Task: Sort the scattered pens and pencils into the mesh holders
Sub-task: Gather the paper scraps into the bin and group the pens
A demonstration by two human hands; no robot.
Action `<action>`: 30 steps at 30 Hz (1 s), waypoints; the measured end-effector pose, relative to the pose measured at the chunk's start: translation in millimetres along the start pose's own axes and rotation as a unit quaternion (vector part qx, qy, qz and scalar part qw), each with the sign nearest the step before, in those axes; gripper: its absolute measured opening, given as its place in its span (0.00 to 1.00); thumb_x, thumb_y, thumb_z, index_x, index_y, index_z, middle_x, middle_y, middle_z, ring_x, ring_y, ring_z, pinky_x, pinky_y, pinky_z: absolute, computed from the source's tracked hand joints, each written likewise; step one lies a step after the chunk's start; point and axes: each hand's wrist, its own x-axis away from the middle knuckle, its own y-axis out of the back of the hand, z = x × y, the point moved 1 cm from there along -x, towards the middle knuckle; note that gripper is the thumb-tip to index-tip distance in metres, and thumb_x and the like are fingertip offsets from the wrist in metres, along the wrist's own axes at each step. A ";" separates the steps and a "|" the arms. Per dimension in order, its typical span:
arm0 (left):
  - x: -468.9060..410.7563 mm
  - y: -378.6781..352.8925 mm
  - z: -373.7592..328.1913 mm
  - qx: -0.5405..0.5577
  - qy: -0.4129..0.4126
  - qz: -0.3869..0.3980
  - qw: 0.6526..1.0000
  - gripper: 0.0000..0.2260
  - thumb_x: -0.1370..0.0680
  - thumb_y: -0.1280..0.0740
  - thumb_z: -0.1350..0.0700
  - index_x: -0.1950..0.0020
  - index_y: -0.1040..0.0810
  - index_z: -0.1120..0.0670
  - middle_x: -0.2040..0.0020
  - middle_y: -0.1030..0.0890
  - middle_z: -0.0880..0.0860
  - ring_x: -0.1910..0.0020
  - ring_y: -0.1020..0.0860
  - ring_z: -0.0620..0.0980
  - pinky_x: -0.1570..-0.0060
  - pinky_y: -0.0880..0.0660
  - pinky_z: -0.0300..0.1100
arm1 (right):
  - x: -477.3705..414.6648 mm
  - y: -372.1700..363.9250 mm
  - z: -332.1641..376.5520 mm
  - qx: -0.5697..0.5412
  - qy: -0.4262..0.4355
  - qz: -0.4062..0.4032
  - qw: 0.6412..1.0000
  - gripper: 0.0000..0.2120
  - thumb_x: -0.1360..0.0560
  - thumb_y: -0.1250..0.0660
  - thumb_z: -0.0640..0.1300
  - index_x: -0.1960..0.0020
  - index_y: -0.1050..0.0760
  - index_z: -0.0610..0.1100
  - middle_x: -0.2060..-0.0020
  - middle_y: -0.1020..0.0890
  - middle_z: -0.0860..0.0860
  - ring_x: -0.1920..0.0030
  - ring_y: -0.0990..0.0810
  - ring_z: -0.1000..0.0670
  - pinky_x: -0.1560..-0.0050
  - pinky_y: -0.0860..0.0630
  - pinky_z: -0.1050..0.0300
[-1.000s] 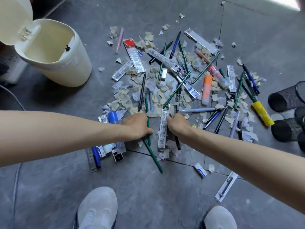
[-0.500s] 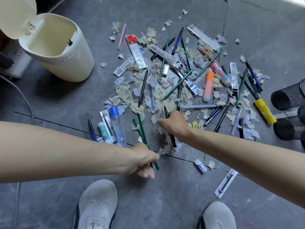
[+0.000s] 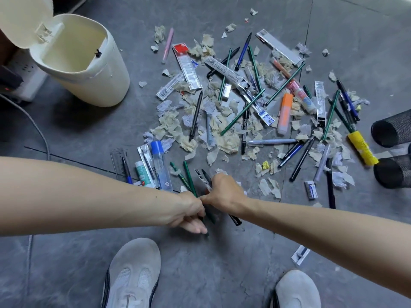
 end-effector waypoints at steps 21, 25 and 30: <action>16.0 24.3 9.6 0.094 -0.069 -0.011 0.993 0.07 0.25 0.39 0.65 0.49 0.27 0.66 0.68 0.21 0.58 0.68 0.18 0.50 0.68 0.21 0.38 | 7.7 6.7 13.4 -0.094 0.025 -0.001 0.995 0.15 0.29 0.37 0.44 0.72 0.38 0.45 0.75 0.30 0.50 0.71 0.32 0.49 0.74 0.36 0.60; 25.5 26.6 1.3 0.118 -0.125 0.009 0.985 0.09 0.24 0.42 0.64 0.48 0.24 0.65 0.59 0.20 0.59 0.69 0.19 0.48 0.67 0.21 0.37 | 16.6 10.7 23.1 -0.179 0.045 0.007 0.983 0.17 0.26 0.39 0.41 0.73 0.36 0.46 0.78 0.30 0.54 0.75 0.33 0.54 0.75 0.37 0.64; 40.7 58.0 18.4 0.130 -0.169 -0.008 0.977 0.09 0.25 0.41 0.65 0.55 0.21 0.57 0.64 0.16 0.53 0.68 0.22 0.46 0.67 0.22 0.37 | 16.4 8.5 60.3 -0.256 0.072 0.067 0.962 0.11 0.23 0.38 0.47 0.63 0.27 0.44 0.71 0.23 0.46 0.76 0.29 0.50 0.77 0.33 0.59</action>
